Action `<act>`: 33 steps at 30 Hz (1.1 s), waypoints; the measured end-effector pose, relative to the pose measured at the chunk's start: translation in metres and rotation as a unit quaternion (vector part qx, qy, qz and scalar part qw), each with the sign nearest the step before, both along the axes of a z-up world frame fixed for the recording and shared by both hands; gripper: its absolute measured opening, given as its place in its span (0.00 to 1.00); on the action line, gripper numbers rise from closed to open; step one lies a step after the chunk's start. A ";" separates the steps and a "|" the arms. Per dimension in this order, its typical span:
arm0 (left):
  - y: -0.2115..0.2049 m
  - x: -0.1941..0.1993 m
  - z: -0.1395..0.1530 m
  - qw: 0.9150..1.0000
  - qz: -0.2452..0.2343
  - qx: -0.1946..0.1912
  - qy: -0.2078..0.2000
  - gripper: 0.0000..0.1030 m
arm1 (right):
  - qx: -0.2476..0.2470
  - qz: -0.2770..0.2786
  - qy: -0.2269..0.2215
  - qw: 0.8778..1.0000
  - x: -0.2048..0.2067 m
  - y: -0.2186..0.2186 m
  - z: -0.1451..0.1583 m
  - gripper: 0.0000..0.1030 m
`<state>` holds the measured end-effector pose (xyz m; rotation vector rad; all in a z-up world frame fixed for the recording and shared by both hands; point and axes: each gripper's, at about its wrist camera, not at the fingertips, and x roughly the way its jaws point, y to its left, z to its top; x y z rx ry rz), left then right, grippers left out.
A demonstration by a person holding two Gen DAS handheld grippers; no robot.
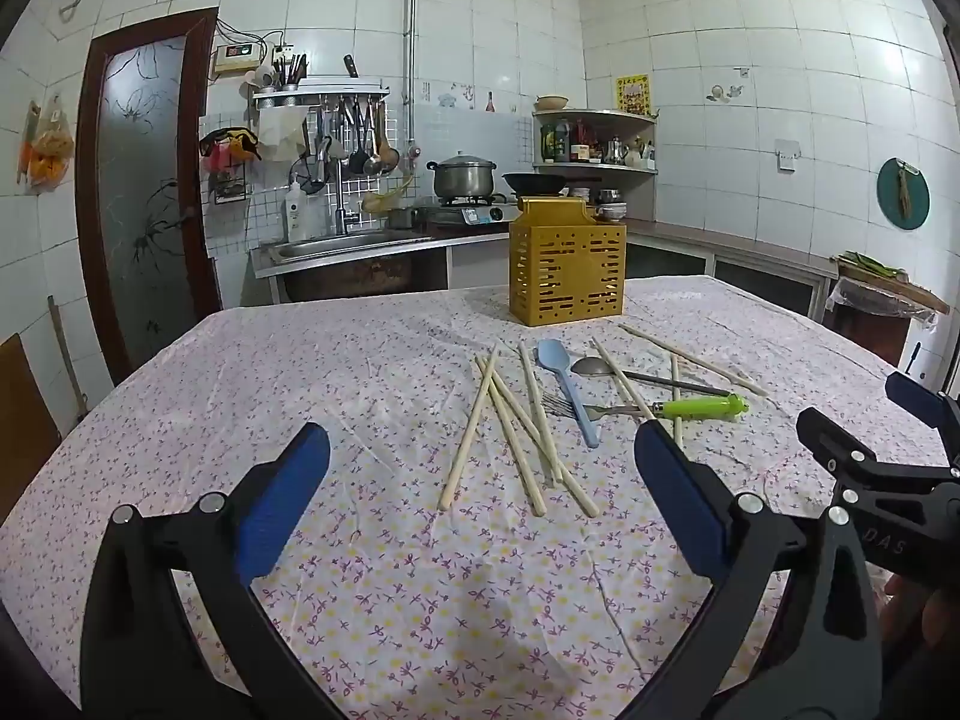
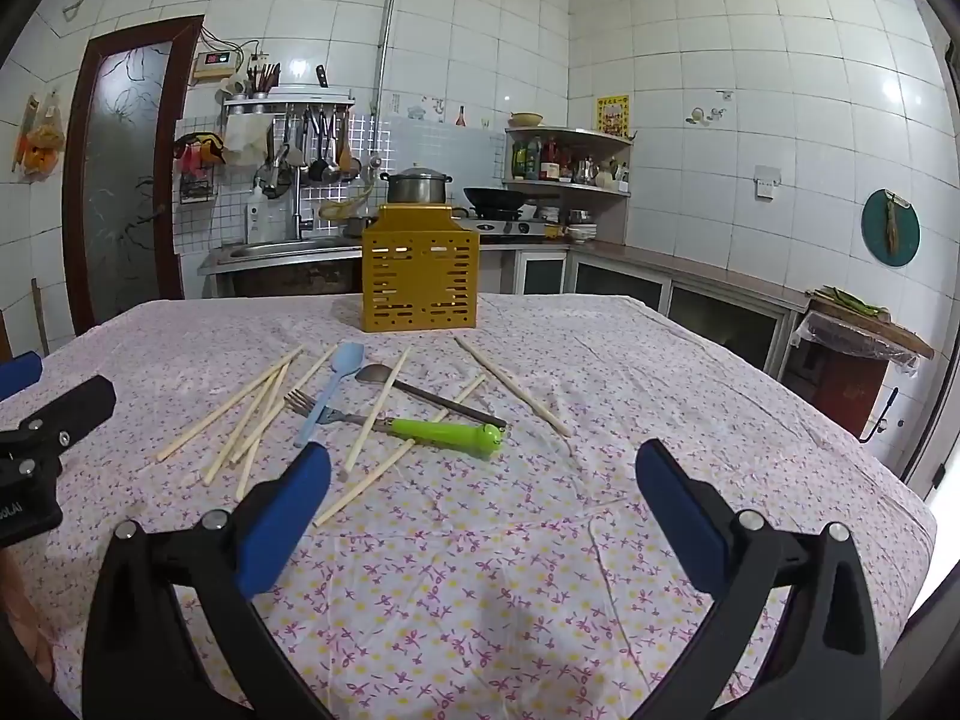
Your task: Organize utensils
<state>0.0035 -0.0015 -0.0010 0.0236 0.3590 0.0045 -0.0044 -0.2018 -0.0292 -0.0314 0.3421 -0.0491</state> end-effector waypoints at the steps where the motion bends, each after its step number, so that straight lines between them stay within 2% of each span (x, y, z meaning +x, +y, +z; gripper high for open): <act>1: 0.000 0.000 0.000 1.000 0.000 0.000 0.000 0.95 | 0.000 0.000 0.000 1.000 0.000 0.000 0.000 0.96; 33: -0.001 0.003 -0.001 1.000 0.001 0.000 0.006 0.95 | 0.006 -0.010 0.003 1.000 0.001 -0.003 -0.001 0.96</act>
